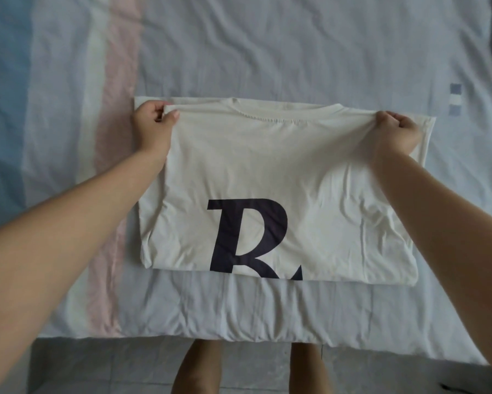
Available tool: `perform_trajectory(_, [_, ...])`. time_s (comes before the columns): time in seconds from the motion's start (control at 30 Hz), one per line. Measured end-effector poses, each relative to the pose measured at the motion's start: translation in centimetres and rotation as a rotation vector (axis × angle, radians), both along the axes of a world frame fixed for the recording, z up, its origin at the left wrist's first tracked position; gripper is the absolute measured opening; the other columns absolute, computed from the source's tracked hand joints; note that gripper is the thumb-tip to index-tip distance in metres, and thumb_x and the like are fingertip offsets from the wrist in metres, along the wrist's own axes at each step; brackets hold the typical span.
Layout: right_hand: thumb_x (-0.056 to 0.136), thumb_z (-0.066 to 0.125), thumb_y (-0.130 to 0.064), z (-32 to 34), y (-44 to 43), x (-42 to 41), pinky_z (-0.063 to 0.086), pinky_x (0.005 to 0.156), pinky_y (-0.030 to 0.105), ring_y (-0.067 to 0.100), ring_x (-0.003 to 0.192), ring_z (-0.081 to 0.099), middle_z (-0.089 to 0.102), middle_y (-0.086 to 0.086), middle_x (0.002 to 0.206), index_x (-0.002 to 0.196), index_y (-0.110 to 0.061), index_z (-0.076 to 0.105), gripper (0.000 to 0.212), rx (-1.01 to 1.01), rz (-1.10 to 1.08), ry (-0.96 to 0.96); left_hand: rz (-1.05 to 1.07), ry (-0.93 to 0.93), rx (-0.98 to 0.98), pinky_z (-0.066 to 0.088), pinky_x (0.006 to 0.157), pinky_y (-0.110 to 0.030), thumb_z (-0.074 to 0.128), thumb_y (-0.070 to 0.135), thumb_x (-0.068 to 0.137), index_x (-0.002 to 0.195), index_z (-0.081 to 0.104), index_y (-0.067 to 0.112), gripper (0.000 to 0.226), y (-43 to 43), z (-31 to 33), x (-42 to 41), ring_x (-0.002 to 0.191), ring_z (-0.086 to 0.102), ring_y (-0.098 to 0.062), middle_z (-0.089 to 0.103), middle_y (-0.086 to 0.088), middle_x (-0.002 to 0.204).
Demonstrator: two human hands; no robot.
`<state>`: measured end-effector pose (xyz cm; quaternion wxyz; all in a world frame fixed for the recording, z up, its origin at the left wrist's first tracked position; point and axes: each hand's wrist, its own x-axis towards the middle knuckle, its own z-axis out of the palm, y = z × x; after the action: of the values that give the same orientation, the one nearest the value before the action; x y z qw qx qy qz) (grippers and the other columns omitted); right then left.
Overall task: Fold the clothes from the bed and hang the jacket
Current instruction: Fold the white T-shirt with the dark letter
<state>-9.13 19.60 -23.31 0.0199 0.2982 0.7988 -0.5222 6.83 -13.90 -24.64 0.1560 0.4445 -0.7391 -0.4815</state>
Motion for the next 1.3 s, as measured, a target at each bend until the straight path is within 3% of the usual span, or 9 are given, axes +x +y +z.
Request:
perform_trajectory(0.2, [0.083,0.064,-0.016,-0.1,-0.2,0.2,0.043,0.062,0.009,0.006,0.071,0.057,0.061,-0.009,0.073,0.093,-0.016,0.068,0.011,-0.014,-0.034,-0.018,0.03,-0.047,0.006,0.044,0.069,-0.009,0.065,0.007,0.087,0.113,0.059,-0.008,0.03,0.1,-1.0,-0.1,0.066,0.047,0.004,0.057,-0.003,0.089])
perform_trajectory(0.3, [0.089,0.051,-0.028,-0.3,-0.9,1.6,0.031,0.098,0.023,0.014,0.119,0.05,0.058,-0.005,0.124,0.125,-0.022,0.055,0.037,0.531,0.182,0.007,-0.047,-0.092,-0.251,0.045,0.091,-0.029,0.056,0.019,0.089,0.121,0.053,-0.005,0.04,1.0,-0.4,0.7,0.091,0.056,-0.013,0.054,-0.01,0.11])
perform_trajectory(0.43, [0.093,0.042,-0.025,-0.2,-4.4,7.7,0.02,0.115,0.044,0.026,0.137,0.035,0.041,0.008,0.148,0.143,-0.014,0.041,0.051,0.685,1.232,0.521,-0.76,-0.23,-0.771,0.017,0.111,-0.045,0.04,0.03,0.089,0.146,0.033,0.015,0.059,5.1,0.5,3.2,0.142,0.024,-0.026,0.025,-0.012,0.155])
perform_trajectory(0.53, [0.097,0.015,-0.053,-2.3,-5.2,8.5,0.006,0.115,0.048,0.023,0.145,0.02,0.022,0.0,0.158,0.151,-0.027,0.02,0.06,0.951,1.737,0.535,-1.076,-0.464,-0.815,0.001,0.11,-0.062,0.031,0.046,0.096,0.152,0.008,0.03,0.062,5.6,-0.6,2.8,0.148,0.0,-0.018,0.001,0.006,0.161])
perform_trajectory(0.7, [0.099,0.02,-0.05,-2.2,-3.5,3.2,-0.007,0.115,0.056,0.024,0.148,-0.003,-0.003,-0.002,0.161,0.153,-0.026,0.001,0.062,0.985,1.099,-0.042,-0.879,-0.679,-0.576,-0.002,0.108,-0.066,0.034,0.053,0.095,0.152,0.003,0.033,0.067,3.4,-0.7,0.1,0.147,-0.006,-0.02,-0.006,0.015,0.159])
perform_trajectory(0.9, [0.099,0.03,-0.042,-1.4,-2.7,15.2,0.005,0.116,0.05,0.028,0.145,0.019,0.02,0.005,0.158,0.152,-0.025,0.016,0.057,0.989,1.507,0.499,-0.948,-0.454,-0.754,0.005,0.112,-0.059,0.033,0.033,0.094,0.151,0.021,0.021,0.059,9.7,-0.1,8.7,0.147,0.01,-0.024,0.012,-0.002,0.16])
perform_trajectory(1.0, [0.098,0.026,-0.045,-3.0,3.3,21.1,0.006,0.117,0.044,0.026,0.144,0.023,0.022,0.001,0.158,0.152,-0.033,0.006,0.059,0.972,1.558,0.316,-1.007,-0.542,-0.784,0.003,0.115,-0.054,0.028,0.037,0.094,0.152,0.007,0.024,0.063,10.7,-2.4,16.6,0.147,0.01,-0.024,0.012,-0.001,0.16])
perform_trajectory(1.17, [0.099,0.042,-0.028,-0.3,10.7,25.3,0.009,0.117,0.04,0.025,0.143,0.02,0.026,0.009,0.156,0.149,-0.016,0.028,0.053,0.813,0.981,-0.021,-0.737,-0.484,-0.694,0.014,0.111,-0.056,0.055,0.011,0.088,0.143,0.038,0.019,0.058,10.7,-1.1,23.3,0.139,0.023,-0.032,0.028,-0.013,0.153])
perform_trajectory(1.3, [0.096,0.049,-0.02,1.3,12.2,24.8,0.03,0.103,0.028,0.024,0.128,0.039,0.037,0.011,0.142,0.143,-0.009,0.033,0.05,0.514,0.353,-0.132,-0.082,-0.59,-0.339,0.026,0.105,-0.044,0.052,0.008,0.088,0.14,0.037,0.007,0.054,11.6,0.6,22.9,0.129,0.032,-0.04,0.03,-0.023,0.145])
